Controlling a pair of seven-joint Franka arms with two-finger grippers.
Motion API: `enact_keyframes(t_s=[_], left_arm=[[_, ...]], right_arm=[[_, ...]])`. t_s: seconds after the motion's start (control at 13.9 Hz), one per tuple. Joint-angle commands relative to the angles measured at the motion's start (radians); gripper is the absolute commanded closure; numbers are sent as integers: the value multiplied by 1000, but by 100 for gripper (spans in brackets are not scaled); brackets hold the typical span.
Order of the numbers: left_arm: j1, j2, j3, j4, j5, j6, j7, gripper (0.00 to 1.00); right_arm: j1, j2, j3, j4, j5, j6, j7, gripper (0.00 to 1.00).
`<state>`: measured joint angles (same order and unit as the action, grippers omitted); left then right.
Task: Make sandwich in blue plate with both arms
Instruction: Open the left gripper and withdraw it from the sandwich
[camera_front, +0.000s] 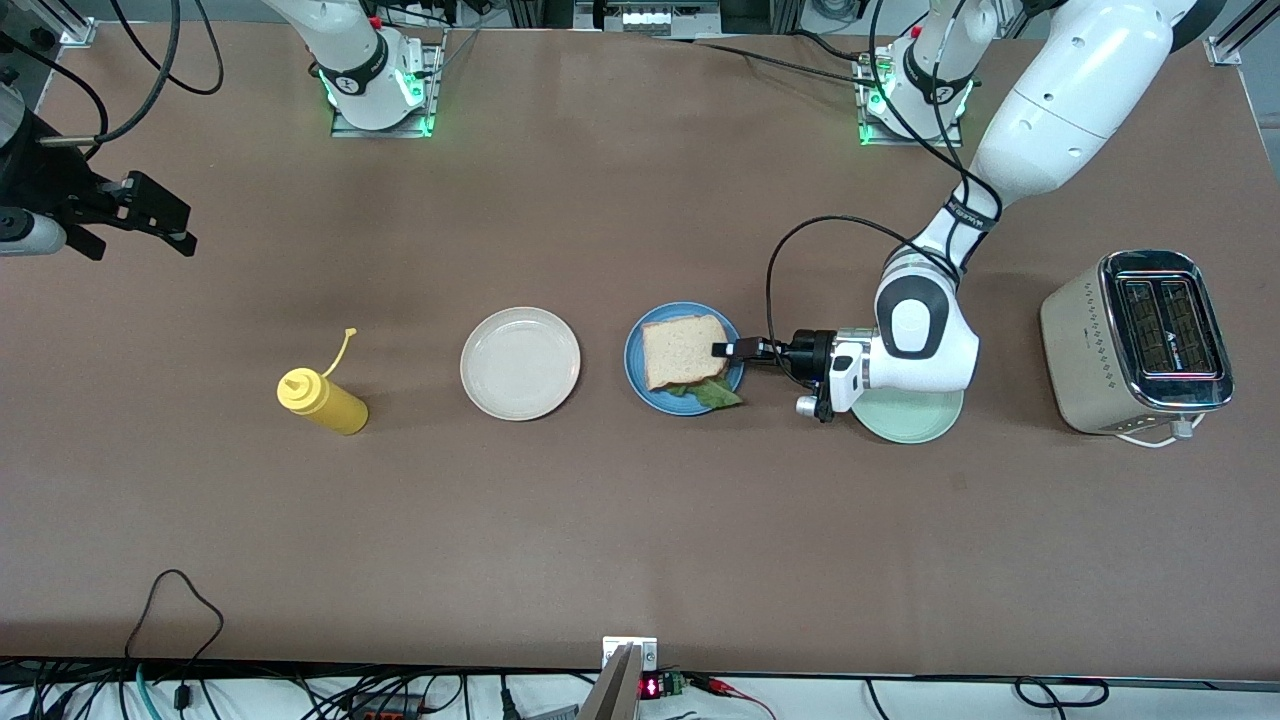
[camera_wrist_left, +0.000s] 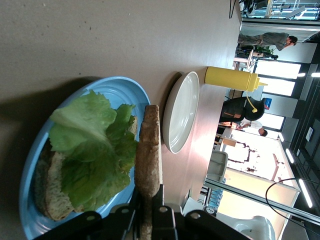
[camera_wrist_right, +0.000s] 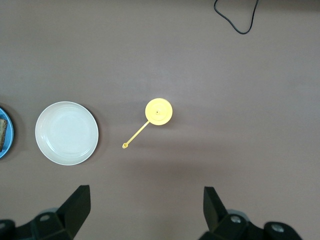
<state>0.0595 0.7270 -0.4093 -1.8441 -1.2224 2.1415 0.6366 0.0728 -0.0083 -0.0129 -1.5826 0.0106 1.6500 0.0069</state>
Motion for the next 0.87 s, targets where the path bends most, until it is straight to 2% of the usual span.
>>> enact_keyframes(t_s=[0.0,0.07,0.14,0.43,0.79], left_arm=[[-6,31,-2,28,-16,-6,29,70],[-6,35,-2,28,-16,-5,35,25],[-1,35,-2,23,-16,-6,87,0],[14,20,6,19,-11,-11,133,0],[77,-59,10,26,197,-86,43,0]], right_arm=[[7,-18,2,-13,-14,7,19,0],[5,-18,1,-11,-14,5,19,0],[5,-19,-1,-11,-12,5,19,0],[5,-24,-1,-7,-12,1,18,0],[7,-24,4,0,-14,5,-1,0]])
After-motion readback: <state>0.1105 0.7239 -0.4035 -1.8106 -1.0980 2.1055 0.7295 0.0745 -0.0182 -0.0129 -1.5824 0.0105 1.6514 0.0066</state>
